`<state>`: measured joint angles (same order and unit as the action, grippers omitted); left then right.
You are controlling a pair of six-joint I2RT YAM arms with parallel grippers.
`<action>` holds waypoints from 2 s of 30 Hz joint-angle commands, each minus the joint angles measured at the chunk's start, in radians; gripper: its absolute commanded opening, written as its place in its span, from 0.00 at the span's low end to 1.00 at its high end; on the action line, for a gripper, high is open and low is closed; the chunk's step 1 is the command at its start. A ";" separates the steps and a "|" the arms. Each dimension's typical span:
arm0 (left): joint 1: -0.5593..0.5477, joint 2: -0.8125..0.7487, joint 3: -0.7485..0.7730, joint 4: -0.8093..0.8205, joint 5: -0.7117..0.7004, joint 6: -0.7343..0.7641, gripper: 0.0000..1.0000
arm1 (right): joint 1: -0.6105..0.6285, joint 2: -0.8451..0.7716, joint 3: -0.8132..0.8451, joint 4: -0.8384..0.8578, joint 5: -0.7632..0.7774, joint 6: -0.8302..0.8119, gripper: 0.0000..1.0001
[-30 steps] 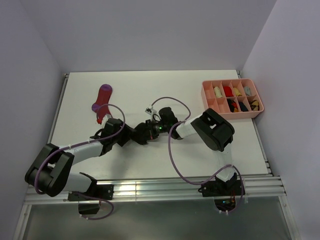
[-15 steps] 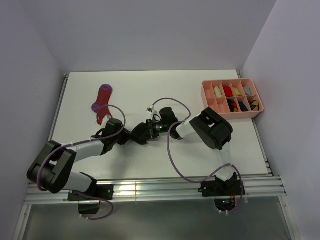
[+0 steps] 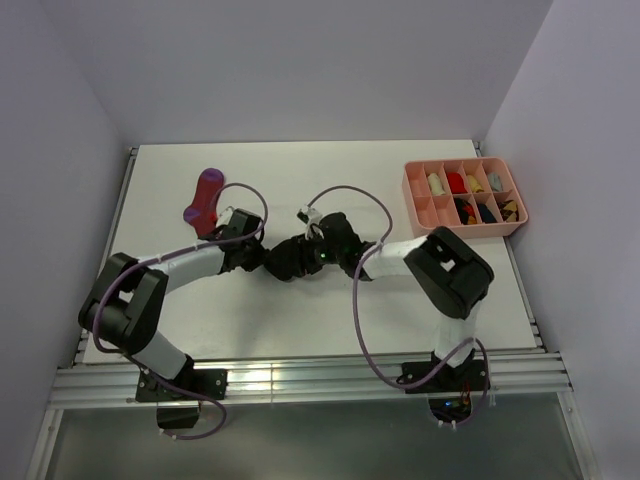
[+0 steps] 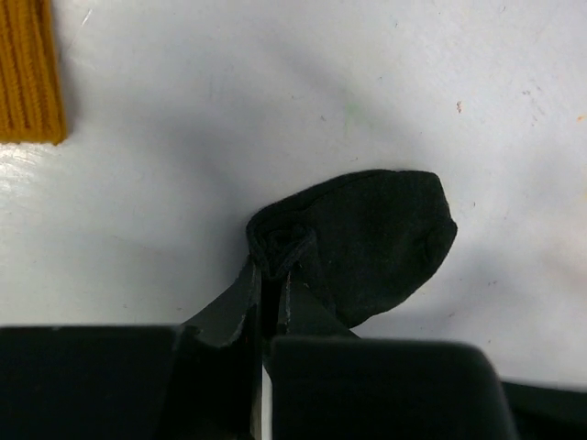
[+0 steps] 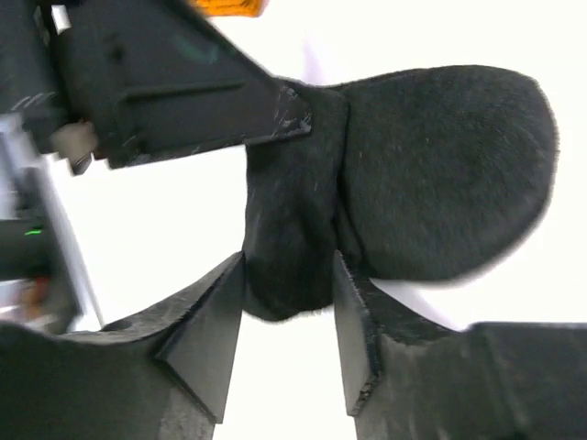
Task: Roll the socks
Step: Roll the sock at the center of the board.
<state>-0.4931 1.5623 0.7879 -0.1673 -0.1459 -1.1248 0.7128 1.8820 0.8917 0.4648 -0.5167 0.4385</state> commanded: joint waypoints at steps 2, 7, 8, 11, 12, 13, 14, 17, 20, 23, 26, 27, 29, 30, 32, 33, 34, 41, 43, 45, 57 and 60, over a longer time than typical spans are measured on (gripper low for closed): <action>-0.019 0.045 0.097 -0.173 -0.060 0.086 0.00 | 0.086 -0.139 -0.049 -0.055 0.344 -0.222 0.53; -0.024 0.097 0.160 -0.230 -0.049 0.123 0.00 | 0.212 -0.176 -0.083 0.033 0.576 -0.346 0.55; -0.024 0.102 0.166 -0.236 -0.044 0.126 0.00 | 0.223 -0.176 -0.088 0.050 0.595 -0.374 0.56; -0.025 0.122 0.185 -0.251 -0.038 0.134 0.00 | 0.254 -0.164 -0.088 0.086 0.630 -0.428 0.56; -0.025 0.128 0.192 -0.255 -0.035 0.138 0.00 | 0.261 -0.159 -0.086 0.090 0.639 -0.426 0.56; -0.025 0.133 0.197 -0.261 -0.034 0.141 0.00 | 0.269 -0.149 -0.086 0.101 0.655 -0.467 0.57; -0.024 0.136 0.201 -0.264 -0.031 0.143 0.00 | 0.290 -0.144 -0.085 0.121 0.679 -0.495 0.57; -0.024 0.151 0.217 -0.278 -0.023 0.151 0.00 | 0.330 -0.109 -0.062 0.123 0.739 -0.544 0.57; -0.025 0.156 0.221 -0.282 -0.018 0.152 0.00 | 0.373 -0.074 -0.037 0.126 0.811 -0.599 0.57; -0.025 0.154 0.223 -0.285 -0.015 0.151 0.00 | 0.404 -0.054 -0.025 0.136 0.859 -0.636 0.57; -0.025 0.157 0.226 -0.284 -0.011 0.152 0.00 | 0.439 -0.029 -0.008 0.132 0.914 -0.653 0.57; -0.025 0.159 0.226 -0.282 -0.008 0.151 0.00 | 0.450 0.000 0.012 0.126 0.938 -0.658 0.57; -0.025 0.160 0.224 -0.279 0.000 0.149 0.00 | 0.453 0.023 0.027 0.107 0.951 -0.662 0.57; -0.025 0.160 0.224 -0.279 0.002 0.149 0.00 | 0.455 0.041 0.042 0.101 0.951 -0.662 0.57; -0.025 0.162 0.226 -0.281 0.003 0.151 0.00 | 0.455 0.061 0.055 0.078 0.952 -0.653 0.57; -0.027 0.162 0.228 -0.282 0.005 0.152 0.00 | 0.455 0.072 0.073 0.068 0.955 -0.652 0.57; -0.027 0.160 0.228 -0.282 0.005 0.151 0.00 | 0.455 0.094 0.082 0.043 0.957 -0.641 0.56; -0.027 0.153 0.228 -0.271 0.023 0.142 0.00 | 0.445 0.146 0.121 -0.040 0.972 -0.594 0.25; -0.025 0.147 0.223 -0.267 0.025 0.138 0.00 | 0.433 0.134 0.112 -0.055 0.946 -0.555 0.13; -0.025 0.134 0.217 -0.258 0.023 0.131 0.02 | 0.399 0.106 0.095 -0.074 0.876 -0.522 0.00; -0.009 -0.030 0.117 -0.150 -0.017 0.030 0.46 | 0.125 0.025 0.043 -0.092 0.193 -0.202 0.00; -0.007 -0.093 0.070 -0.106 -0.034 0.004 0.54 | 0.061 0.037 0.024 -0.031 0.012 -0.110 0.00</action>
<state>-0.4969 1.5455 0.8890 -0.3248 -0.1631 -1.0779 0.8158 1.9205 0.9543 0.4435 -0.2703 0.1997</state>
